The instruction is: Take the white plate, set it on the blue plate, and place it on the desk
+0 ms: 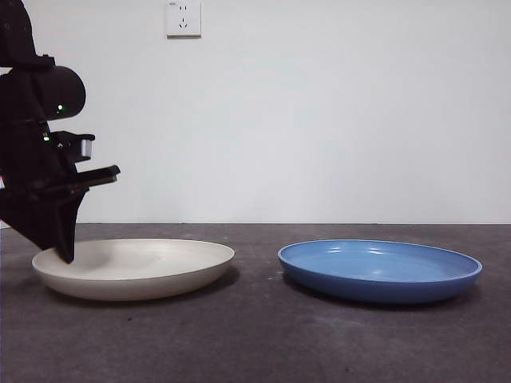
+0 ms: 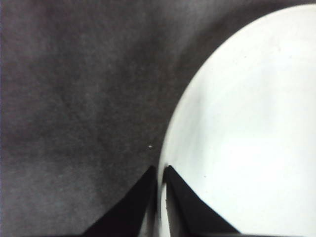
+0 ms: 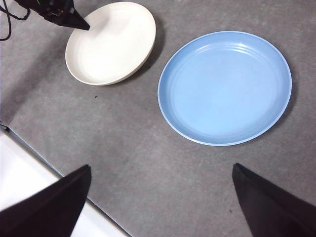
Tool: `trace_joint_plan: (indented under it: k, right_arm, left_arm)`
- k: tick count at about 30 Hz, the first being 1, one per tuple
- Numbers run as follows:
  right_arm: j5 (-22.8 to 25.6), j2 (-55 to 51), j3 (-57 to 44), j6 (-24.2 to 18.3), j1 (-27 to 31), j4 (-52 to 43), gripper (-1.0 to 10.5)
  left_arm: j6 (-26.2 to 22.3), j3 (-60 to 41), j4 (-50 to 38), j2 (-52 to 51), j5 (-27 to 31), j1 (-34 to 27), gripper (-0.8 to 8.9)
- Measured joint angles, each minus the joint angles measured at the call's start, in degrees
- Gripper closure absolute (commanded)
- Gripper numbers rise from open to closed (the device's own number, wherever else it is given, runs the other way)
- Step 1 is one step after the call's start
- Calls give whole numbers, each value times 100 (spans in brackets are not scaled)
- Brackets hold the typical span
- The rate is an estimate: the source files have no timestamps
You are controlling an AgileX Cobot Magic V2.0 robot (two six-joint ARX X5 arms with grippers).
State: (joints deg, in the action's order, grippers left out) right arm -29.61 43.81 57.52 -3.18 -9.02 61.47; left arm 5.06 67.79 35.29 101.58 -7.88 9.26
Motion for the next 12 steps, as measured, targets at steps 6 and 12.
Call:
trace_joint_plan:
  k: [6, 12]
  right_arm:
    - [0, 0, 0, 0, 0, 0, 488]
    - [2, 0, 0, 0, 2, -2, 488]
  left_arm:
    - [142, 184, 31, -568, -389, 2, 807]
    - [501, 310, -26, -1150, -863, 214, 807]
